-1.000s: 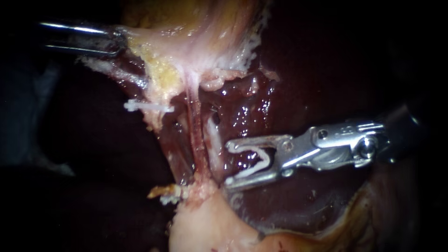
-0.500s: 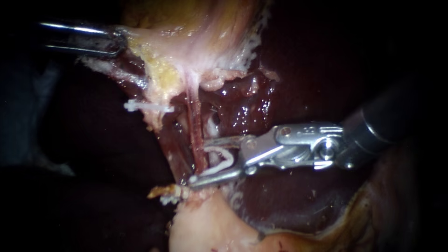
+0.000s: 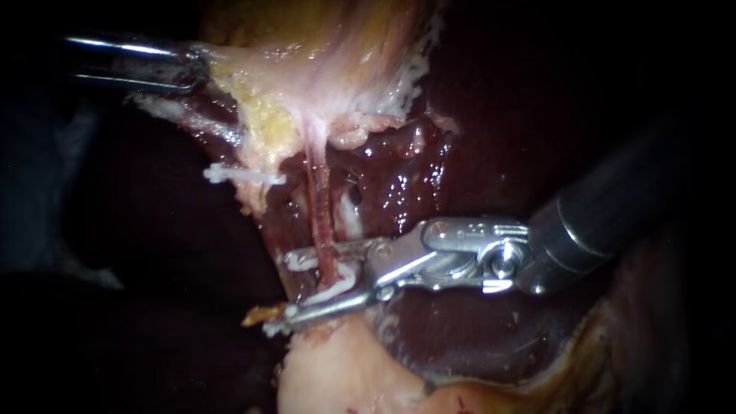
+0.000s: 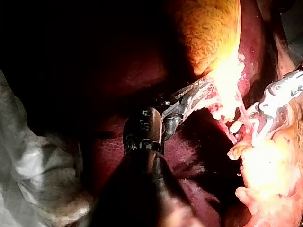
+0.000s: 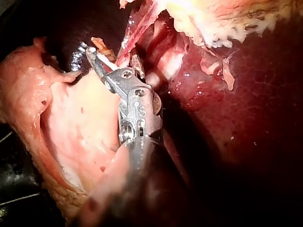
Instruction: Clipping first clip right tube
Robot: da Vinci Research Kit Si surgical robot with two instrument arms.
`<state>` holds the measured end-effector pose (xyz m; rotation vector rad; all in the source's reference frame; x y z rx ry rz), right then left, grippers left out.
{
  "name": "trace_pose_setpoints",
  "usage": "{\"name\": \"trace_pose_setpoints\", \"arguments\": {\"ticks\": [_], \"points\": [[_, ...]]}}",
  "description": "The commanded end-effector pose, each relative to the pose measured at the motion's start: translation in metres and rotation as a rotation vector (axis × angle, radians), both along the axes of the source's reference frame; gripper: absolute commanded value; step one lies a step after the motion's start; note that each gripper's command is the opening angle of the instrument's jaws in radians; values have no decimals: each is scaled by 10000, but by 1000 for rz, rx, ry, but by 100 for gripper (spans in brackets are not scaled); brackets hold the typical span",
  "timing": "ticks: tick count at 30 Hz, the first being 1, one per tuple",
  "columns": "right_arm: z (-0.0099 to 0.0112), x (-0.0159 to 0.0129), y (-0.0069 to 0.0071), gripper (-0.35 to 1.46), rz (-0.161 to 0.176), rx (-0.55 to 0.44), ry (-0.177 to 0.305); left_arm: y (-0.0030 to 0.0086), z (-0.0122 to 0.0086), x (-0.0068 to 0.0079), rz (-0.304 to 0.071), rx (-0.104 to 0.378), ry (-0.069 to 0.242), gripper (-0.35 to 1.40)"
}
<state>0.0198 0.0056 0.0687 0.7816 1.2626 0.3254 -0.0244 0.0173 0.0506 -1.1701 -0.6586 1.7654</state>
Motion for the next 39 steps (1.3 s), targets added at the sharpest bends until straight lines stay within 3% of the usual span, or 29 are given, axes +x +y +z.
{"name": "trace_pose_setpoints", "arguments": {"ticks": [1, 5, 12, 20, 29, 32, 39], "points": [[-4, -1, -1, 49, -2, 5, 0, 0, 0, 0, 0, 0, 0, -35], [-16, -2, -11, 49, -3, 18, 8, 0, 0, 0, 0, 0, 0, -35], [-44, 2, -30, 49, -38, 42, 57, 0, 1, 0, 0, 0, 0, -35], [-75, 4, -34, 48, -78, 65, 106, 0, 1, 0, 0, 0, 0, -35], [-70, 1, -28, 34, -80, 72, 105, 0, 2, 1, 0, 0, 0, -35], [-66, -1, -25, 29, -67, 68, 98, 0, 2, 0, 0, 0, 0, -35], [-65, -5, -23, 2, -64, 79, 93, 0, 2, 1, 0, 0, 0, -35]]}}
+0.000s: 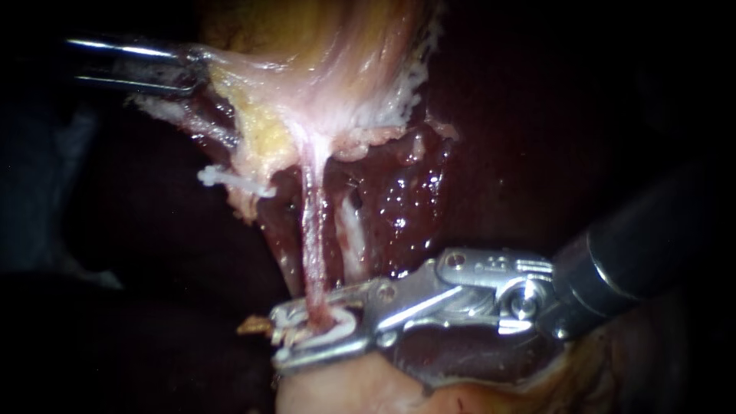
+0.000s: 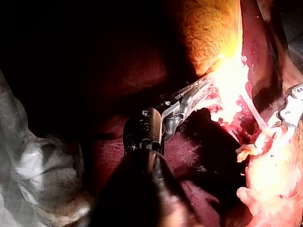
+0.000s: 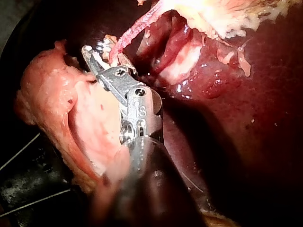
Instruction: Clipping first clip right tube
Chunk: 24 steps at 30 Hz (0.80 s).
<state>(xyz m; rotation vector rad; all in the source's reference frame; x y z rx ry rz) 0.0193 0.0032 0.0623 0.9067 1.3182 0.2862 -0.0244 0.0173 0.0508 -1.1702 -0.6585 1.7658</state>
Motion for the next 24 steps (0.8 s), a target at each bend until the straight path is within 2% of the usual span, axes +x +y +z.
{"name": "trace_pose_setpoints", "arguments": {"ticks": [1, 7, 13, 24], "points": [[-1, 0, 0, -2, -1, 6, -3, 0, 0, 0, 0, 0, 0, -35], [0, -2, 1, -35, -3, 38, -20, 0, 0, 0, 0, 0, 0, -35], [0, -3, 6, -35, -21, 69, -71, 0, 0, 0, 0, 0, 0, -35], [4, -3, 6, -35, -23, 77, -81, 1, 1, 1, 0, 0, 0, -35]]}}
